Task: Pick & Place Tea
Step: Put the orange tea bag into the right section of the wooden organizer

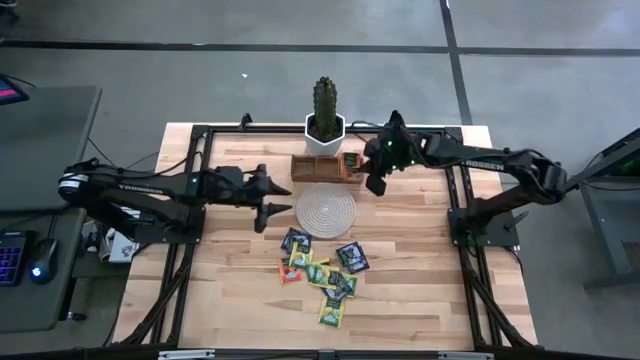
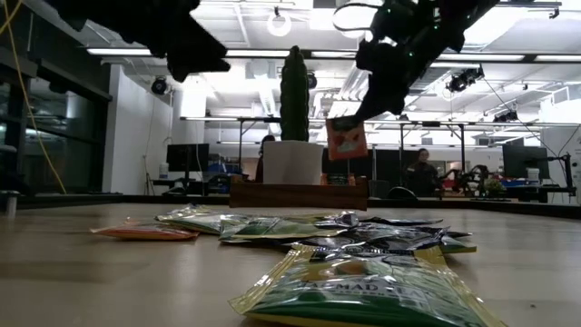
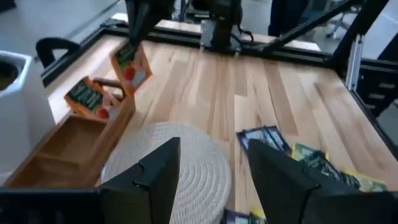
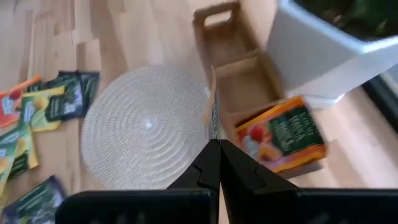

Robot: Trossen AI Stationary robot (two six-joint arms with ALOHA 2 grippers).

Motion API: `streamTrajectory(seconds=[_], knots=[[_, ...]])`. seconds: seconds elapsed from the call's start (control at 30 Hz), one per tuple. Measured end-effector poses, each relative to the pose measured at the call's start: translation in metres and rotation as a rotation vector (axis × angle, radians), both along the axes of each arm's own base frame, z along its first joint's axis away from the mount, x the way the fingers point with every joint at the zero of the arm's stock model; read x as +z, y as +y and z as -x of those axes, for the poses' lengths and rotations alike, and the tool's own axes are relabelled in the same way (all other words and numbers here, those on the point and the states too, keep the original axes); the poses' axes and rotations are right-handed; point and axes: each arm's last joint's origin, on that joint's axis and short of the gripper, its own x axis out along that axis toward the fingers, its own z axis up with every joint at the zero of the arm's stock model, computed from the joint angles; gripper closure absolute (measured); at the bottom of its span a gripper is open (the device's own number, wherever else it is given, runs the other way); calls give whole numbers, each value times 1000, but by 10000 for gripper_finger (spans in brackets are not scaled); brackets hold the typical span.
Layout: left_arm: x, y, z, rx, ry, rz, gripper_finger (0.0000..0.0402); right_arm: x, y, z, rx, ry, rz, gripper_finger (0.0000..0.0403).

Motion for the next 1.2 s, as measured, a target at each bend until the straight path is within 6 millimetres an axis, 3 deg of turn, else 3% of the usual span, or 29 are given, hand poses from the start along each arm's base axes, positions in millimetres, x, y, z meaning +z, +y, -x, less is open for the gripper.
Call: streamTrajectory(seconds=[0.17, 0.43, 0.9, 1.2], knots=[[-7, 0, 16, 29, -43, 39, 216, 1, -29, 11, -3, -51, -3, 403], [-10, 0, 33, 38, -181, 64, 216, -21, -57, 11, 26, -36, -31, 403], [-9, 0, 36, 43, -196, 82, 216, -64, -71, -7, 49, 29, -51, 403], [-10, 0, 36, 50, -196, 80, 216, -66, -74, -6, 15, 57, -23, 403]])
